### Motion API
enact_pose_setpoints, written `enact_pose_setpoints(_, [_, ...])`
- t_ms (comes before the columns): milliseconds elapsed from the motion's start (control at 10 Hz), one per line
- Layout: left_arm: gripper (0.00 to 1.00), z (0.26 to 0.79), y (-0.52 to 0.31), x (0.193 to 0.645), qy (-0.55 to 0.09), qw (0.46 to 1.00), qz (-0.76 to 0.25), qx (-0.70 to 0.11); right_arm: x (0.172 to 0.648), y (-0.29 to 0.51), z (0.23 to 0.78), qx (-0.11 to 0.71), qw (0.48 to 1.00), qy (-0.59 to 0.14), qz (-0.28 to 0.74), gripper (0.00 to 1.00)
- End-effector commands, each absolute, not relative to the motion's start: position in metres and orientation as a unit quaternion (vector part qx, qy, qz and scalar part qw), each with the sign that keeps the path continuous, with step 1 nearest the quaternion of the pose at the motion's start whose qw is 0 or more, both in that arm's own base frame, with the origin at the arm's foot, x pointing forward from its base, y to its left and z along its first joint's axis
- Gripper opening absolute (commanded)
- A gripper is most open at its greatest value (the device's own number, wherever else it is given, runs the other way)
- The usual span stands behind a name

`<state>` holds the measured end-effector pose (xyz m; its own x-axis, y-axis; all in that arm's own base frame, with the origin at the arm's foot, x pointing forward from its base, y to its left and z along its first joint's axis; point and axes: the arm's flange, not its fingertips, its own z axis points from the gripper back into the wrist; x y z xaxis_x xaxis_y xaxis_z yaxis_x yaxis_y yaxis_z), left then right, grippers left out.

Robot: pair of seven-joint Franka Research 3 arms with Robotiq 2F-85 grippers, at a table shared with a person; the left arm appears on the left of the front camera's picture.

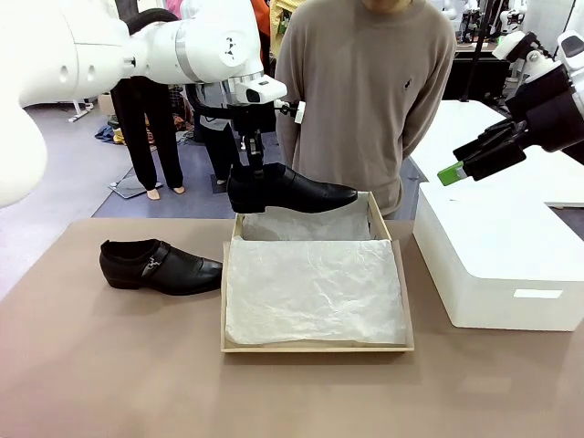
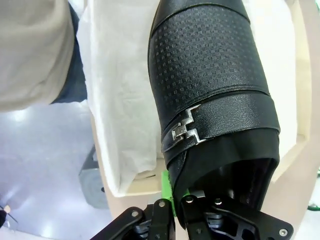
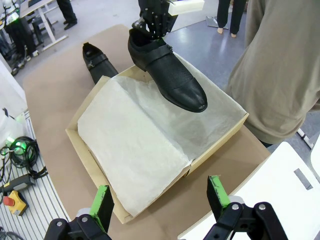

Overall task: Pack the shoes into the box.
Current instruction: Place one shoe of the Shoes into the Shoes Box.

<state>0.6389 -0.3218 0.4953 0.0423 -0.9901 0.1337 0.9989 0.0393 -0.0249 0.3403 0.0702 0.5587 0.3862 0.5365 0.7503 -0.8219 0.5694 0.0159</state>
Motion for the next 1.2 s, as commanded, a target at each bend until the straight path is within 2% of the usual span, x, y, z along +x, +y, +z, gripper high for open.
enact_pose_setpoints(0, [0.00, 0.501, -0.322, 0.637, -0.040, 0.727, -0.684, -0.055, 0.341, 0.070, 0.558, 0.199, 0.808, -0.363, 0.419, 1.00])
enact_pose_setpoints(1100, [0.00, 0.501, -0.366, 0.652, -0.046, 0.712, -0.700, -0.038, 0.341, 0.070, 0.558, 0.199, 0.808, -0.363, 0.419, 1.00])
